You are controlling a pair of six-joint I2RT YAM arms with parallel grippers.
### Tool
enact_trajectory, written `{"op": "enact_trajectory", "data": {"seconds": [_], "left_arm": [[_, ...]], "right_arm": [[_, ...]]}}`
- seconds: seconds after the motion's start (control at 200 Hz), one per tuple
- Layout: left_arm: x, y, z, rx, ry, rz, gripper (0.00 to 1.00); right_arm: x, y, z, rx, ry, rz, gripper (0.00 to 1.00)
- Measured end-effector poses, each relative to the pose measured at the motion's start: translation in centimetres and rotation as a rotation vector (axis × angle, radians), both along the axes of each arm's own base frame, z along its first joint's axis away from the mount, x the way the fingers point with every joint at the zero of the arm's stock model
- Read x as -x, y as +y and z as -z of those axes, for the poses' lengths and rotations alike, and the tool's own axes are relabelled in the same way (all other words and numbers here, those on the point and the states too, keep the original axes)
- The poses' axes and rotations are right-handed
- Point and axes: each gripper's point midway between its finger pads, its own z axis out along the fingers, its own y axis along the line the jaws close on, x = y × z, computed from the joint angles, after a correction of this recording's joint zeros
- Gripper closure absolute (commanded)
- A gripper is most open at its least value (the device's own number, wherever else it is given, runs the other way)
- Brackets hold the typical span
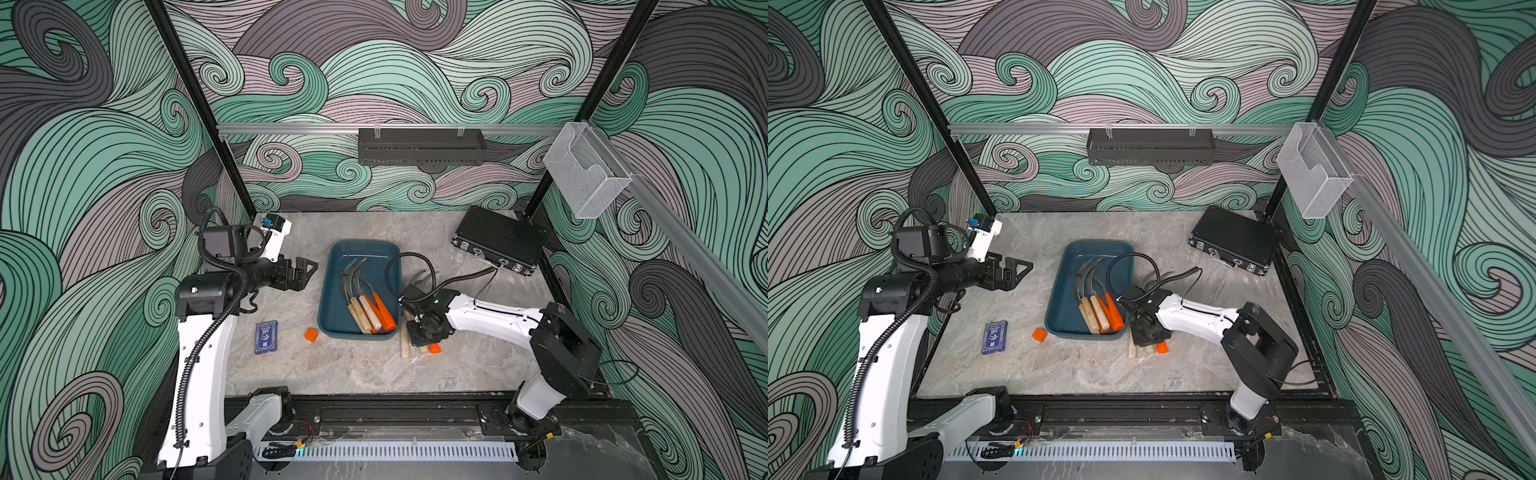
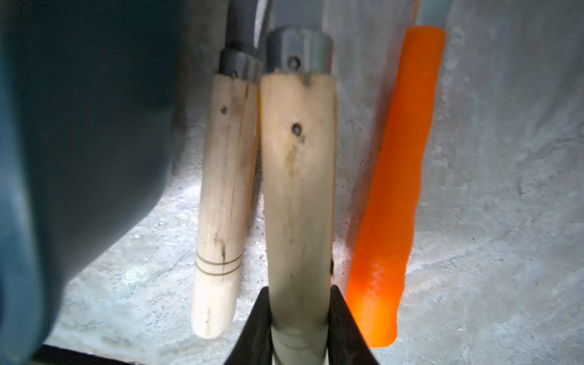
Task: Put small sickles into storage boxes
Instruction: Pick up the sickle at the center of the board, then place the sickle in the storage box.
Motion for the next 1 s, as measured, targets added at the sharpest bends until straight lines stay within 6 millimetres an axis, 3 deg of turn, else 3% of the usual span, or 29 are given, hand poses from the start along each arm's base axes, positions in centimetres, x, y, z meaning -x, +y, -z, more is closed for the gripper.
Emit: {"op": "enact_trajectory", "data": {"seconds": [0.37,0.565,0.786,0.996], "left_arm": [[0.0,0.0,0.0,0.001,0.002,0.0,0.01],[0.0,0.0,0.1,0.001,0.003,0.0,0.01],[0.0,0.0,0.1,0.001,0.003,0.001,0.01],[0.0,0.0,0.1,-0.001,0.004,0.001,0.01]], "right_arm": [[-1.5,-1.9,-4.0,-0.088,-0.058,0.049,0.98],[-1.8,-2.3,-8.8,-0.234,-0.14,0.032,0.98],[-0.5,-2.2,-14.7,-0.428,-0.226,-0.047,0.97],[0.7,-1.1,-17.8,-0.545,-0.23,-0.119,0.97]]}}
